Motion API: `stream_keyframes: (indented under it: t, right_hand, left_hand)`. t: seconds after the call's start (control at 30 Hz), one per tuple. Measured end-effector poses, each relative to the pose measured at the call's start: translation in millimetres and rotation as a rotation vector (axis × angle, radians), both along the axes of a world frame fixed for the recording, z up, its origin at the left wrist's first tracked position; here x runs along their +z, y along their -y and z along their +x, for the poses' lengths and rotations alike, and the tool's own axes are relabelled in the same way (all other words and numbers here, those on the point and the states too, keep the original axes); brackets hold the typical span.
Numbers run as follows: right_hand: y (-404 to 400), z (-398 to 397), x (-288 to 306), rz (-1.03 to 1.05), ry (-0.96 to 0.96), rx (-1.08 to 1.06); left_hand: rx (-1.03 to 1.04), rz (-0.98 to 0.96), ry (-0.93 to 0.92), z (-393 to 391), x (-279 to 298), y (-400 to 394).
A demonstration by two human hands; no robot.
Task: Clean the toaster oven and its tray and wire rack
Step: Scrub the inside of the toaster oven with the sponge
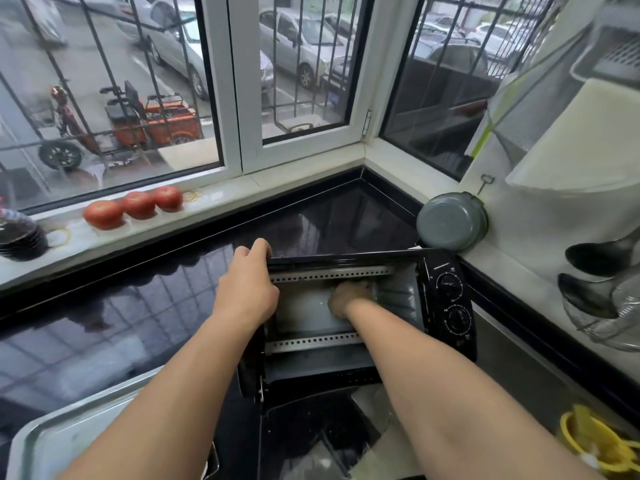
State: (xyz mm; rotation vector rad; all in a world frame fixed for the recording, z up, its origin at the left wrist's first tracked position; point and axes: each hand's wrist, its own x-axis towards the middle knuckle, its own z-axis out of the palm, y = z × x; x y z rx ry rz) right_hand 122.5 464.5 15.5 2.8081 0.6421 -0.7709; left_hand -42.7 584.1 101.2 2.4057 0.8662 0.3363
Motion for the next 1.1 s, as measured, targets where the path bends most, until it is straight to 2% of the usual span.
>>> stream_keyframes:
  t: [0.03, 0.1, 0.23, 0.3, 0.43, 0.53, 0.6, 0.67, 0.73, 0.8, 0.9, 0.97, 1.1]
  right_hand:
    - [0.3, 1.9, -2.1, 0.0, 0.066, -0.009]
    - [4.1, -7.9, -10.0, -0.032, 0.064, -0.054]
    - [4.8, -12.8, -15.8, -0.157, -0.212, 0.04]
    - [-1.9, -4.4, -12.0, -0.091, -0.165, 0.051]
    - [-5.0, -5.7, -12.3, 0.104, 0.091, -0.059]
    - [0.0, -9.9, -18.8, 0.23, 0.048, -0.17]
    - [-12.3, -18.8, -18.8, 0.229, -0.017, -0.01]
    - [-33.0, -35.8, -20.3, 0.212, -0.098, 0.254]
    - [-50.0, -47.8, -19.6, 0.272, -0.112, 0.388]
    - [-55.2, -49.2, -16.6, 0.328, -0.168, 0.405]
    - [-48.8, -50.1, -21.1, 0.164, -0.377, 0.36]
    - [-42.8, -51.6, -25.4, 0.085, -0.401, 0.331]
    - [-40.5, -51.2, -17.6, 0.169, -0.413, 0.429]
  left_hand:
    - [-0.002, -0.001, -0.002, 0.8, -0.6, -0.7]
    - [-0.013, -0.008, -0.003, 0.8, -0.9, -1.1]
    - [0.0, -0.018, 0.023, -1.7, -2.7, 1.8]
    - [0.007, -0.033, 0.029, -2.0, -3.3, 2.8]
    - [0.006, -0.027, 0.022, -1.7, -4.3, 0.7]
    - [0.001, -0.022, 0.03, -2.5, -3.9, 2.1]
    - [0.018, -0.021, 0.02, -2.0, -3.3, 2.2]
    - [0.022, -0.015, 0.02, -4.1, -4.1, 3.8]
    - [0.015, 0.001, 0.034, -6.0, -4.2, 5.2]
    - [0.018, 0.011, 0.028, -5.6, -2.7, 5.5]
    - [0.039, 0.004, 0.022, -5.0, -3.0, 6.8]
    - [0.036, 0.014, 0.04, -7.6, -4.5, 9.2]
    - [0.04, 0.024, 0.043, -9.0, -5.4, 11.6]
